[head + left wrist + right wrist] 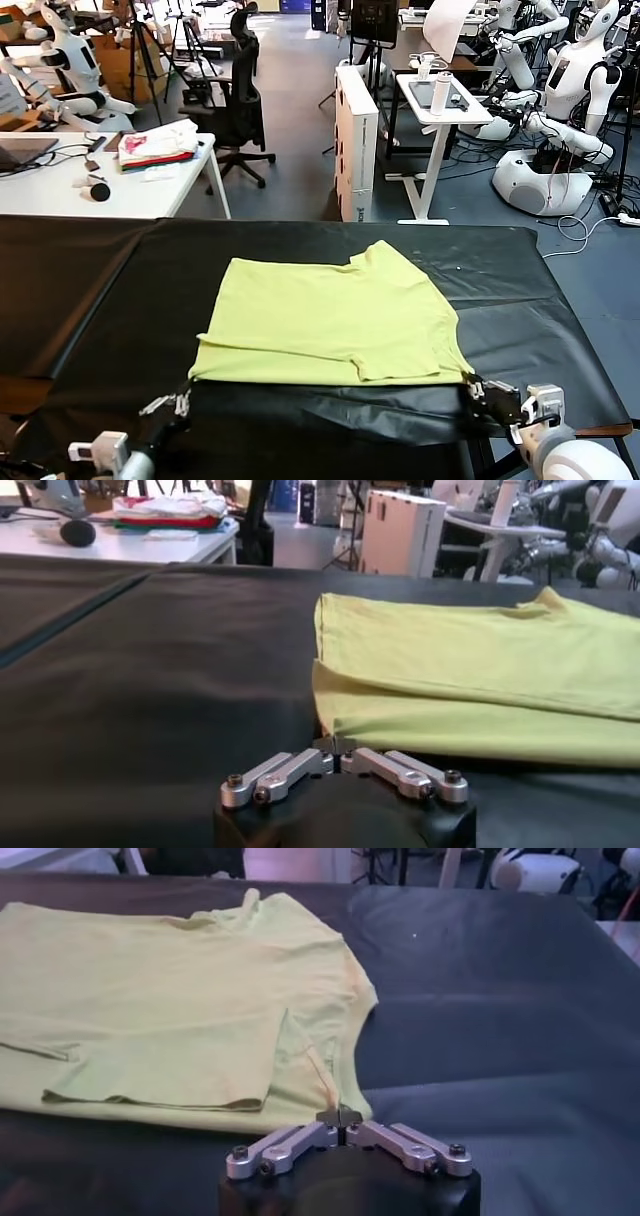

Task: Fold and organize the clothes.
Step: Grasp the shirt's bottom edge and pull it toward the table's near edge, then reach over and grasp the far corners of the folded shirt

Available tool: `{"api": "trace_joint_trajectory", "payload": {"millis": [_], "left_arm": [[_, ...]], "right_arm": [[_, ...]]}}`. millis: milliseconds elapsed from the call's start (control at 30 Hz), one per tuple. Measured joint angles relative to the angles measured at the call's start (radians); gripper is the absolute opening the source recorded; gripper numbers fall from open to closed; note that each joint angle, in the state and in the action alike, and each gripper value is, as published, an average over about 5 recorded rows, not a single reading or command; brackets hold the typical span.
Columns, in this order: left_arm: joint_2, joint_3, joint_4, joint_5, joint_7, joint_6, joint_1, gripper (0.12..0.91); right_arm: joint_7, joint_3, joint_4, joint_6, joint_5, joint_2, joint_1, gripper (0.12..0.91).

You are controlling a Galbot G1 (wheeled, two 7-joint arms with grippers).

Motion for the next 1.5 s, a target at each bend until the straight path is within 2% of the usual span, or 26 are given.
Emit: {"api": "trace_joint_trajectory", "payload": {"millis": [67,167,267,300,400,500,600,700,900,1000,1233,1500], "left_arm": [[-0.002,-0.002,-0.011,0.004,-0.002,0.006,0.012,0.226],[-0.005,-0.006,-0.03,0.005,-0.009,0.025,0.026,0.393],[-0.008,-0.012,-0.051,0.005,-0.018,0.044,0.04,0.583],[-0.009,-0.013,-0.057,0.005,-0.02,0.049,0.044,0.659],[-0.009,-0.023,-0.072,0.002,-0.023,0.059,0.051,0.821],[-0.013,-0.039,-0.083,-0.014,-0.031,0.062,0.041,0.894],[-0.02,-0.052,-0.08,-0.033,-0.042,0.071,0.005,0.905],[-0.025,-0.05,-0.06,-0.071,-0.059,0.1,-0.068,0.907],[-0.005,-0.016,-0.005,-0.207,-0.147,0.189,-0.281,0.907],[0.014,0.008,0.034,-0.277,-0.17,0.229,-0.386,0.907],[0.066,0.06,0.171,-0.389,-0.151,0.297,-0.589,0.907],[0.114,0.125,0.353,-0.414,-0.097,0.356,-0.774,0.907]], "right_arm": [[0.0,0.008,0.016,-0.002,0.0,-0.002,-0.008,0.524],[-0.001,0.022,0.036,-0.006,0.004,-0.007,-0.011,0.713],[-0.005,0.035,0.044,-0.002,0.03,-0.013,0.007,0.855],[-0.008,0.038,0.042,0.002,0.04,-0.015,0.019,0.874],[-0.028,0.037,0.022,0.015,0.056,-0.019,0.072,0.903],[-0.045,0.018,-0.027,0.02,0.056,-0.016,0.158,0.907],[-0.05,-0.018,-0.092,0.002,0.059,-0.016,0.268,0.907],[-0.049,-0.071,-0.159,-0.037,0.056,-0.02,0.386,0.907],[-0.056,-0.22,-0.307,-0.099,0.046,-0.012,0.636,0.907],[-0.055,-0.299,-0.388,-0.122,0.059,0.003,0.748,0.907],[-0.055,-0.44,-0.565,-0.154,0.073,0.051,0.948,0.907],[-0.079,-0.528,-0.712,-0.154,0.038,0.104,1.092,0.907]]}}
